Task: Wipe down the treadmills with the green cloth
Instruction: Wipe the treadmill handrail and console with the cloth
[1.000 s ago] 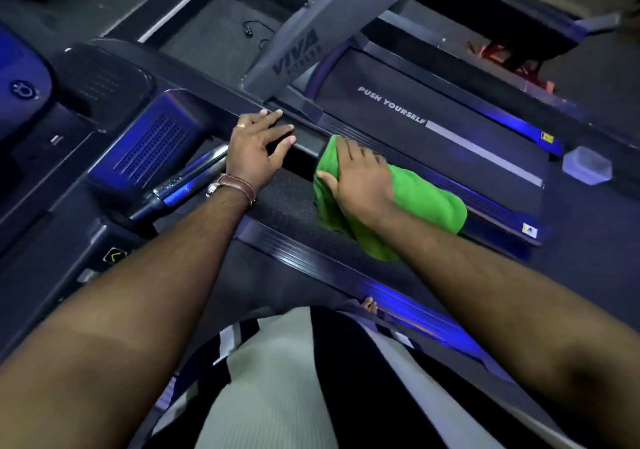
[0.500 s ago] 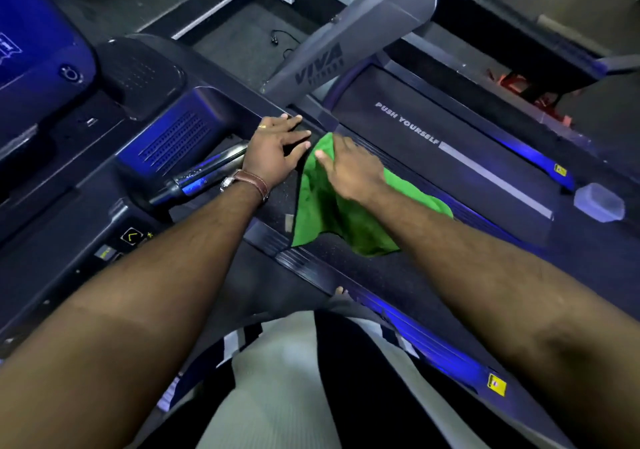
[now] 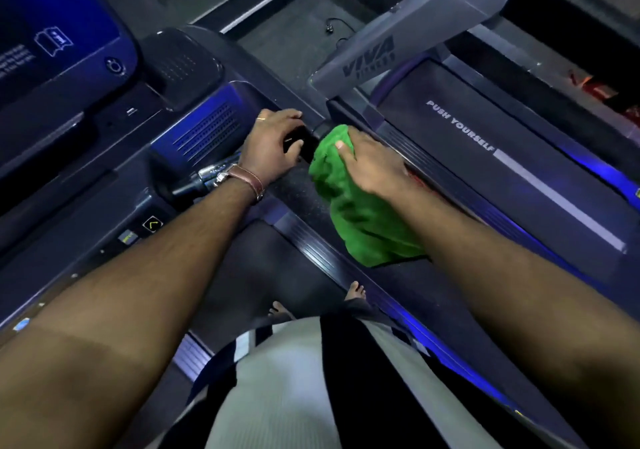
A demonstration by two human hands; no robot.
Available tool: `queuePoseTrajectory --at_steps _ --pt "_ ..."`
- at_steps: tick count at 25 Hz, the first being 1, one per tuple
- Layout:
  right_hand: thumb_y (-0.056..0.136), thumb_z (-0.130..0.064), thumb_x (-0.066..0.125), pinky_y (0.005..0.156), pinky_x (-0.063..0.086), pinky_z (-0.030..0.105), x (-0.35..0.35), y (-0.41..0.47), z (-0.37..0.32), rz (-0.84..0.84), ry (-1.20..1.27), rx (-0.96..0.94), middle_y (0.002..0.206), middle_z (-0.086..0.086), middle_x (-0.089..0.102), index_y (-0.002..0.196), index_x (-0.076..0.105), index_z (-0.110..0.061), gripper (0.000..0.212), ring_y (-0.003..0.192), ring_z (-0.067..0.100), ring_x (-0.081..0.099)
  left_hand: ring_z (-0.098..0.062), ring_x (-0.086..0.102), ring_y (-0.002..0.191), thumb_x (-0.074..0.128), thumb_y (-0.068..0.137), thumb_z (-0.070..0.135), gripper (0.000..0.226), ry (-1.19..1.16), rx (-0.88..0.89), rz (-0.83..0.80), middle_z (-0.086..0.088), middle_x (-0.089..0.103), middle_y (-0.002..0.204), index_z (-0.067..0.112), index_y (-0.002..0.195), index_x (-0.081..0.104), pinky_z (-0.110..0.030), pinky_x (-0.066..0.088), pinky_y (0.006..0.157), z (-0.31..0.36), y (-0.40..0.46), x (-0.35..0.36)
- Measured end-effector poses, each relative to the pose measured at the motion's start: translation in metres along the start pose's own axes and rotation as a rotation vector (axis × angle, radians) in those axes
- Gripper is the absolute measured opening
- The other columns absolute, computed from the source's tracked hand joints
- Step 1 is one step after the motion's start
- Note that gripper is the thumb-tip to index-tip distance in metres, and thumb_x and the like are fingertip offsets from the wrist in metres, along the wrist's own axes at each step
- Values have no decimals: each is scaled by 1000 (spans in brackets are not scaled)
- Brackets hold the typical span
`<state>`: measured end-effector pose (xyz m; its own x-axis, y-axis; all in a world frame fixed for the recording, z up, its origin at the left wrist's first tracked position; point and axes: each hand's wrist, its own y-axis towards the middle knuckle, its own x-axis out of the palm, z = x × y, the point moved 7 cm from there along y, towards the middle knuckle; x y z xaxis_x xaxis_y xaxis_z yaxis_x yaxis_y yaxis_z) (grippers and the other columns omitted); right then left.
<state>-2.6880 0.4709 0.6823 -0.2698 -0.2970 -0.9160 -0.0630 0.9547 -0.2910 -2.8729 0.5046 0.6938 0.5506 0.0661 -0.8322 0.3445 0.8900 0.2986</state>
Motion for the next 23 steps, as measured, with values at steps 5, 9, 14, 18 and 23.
queuePoseTrajectory --at_steps 5,9,14,18,23 --pt "102 -53 18 105 38 50 4 20 0 -38 72 -5 158 3 29 155 17 -24 60 136 32 41 -29 57 107 62 80 22 29 90 -107 -61 -7 62 119 11 107 67 -36 44 96 -6 -2 -10" --pt "103 -46 25 107 36 49 3 75 -61 -32 105 -99 160 6 22 154 15 -16 61 139 33 35 -31 58 103 60 79 23 31 192 -191 -57 -10 63 114 9 106 67 -38 48 90 -26 -12 -30" --pt "103 -39 34 111 28 58 14 69 -76 77 -187 -464 164 3 -6 156 1 -15 67 149 34 9 -32 57 100 64 78 18 26 202 -341 77 -13 64 111 6 100 69 -33 41 91 -36 -17 -36" --pt "103 -39 33 111 28 61 6 114 -115 7 -107 -455 164 2 -5 156 3 -15 66 148 36 9 -33 58 96 55 78 22 29 244 -401 81 -13 64 106 4 96 68 -36 45 88 -32 -15 -31" --pt "102 -36 36 118 8 60 14 105 -116 6 -340 -886 164 -5 -3 152 27 -17 54 150 30 -8 -32 54 97 66 74 12 29 183 -606 251 -14 62 106 3 102 64 -36 41 91 -45 -15 -45"
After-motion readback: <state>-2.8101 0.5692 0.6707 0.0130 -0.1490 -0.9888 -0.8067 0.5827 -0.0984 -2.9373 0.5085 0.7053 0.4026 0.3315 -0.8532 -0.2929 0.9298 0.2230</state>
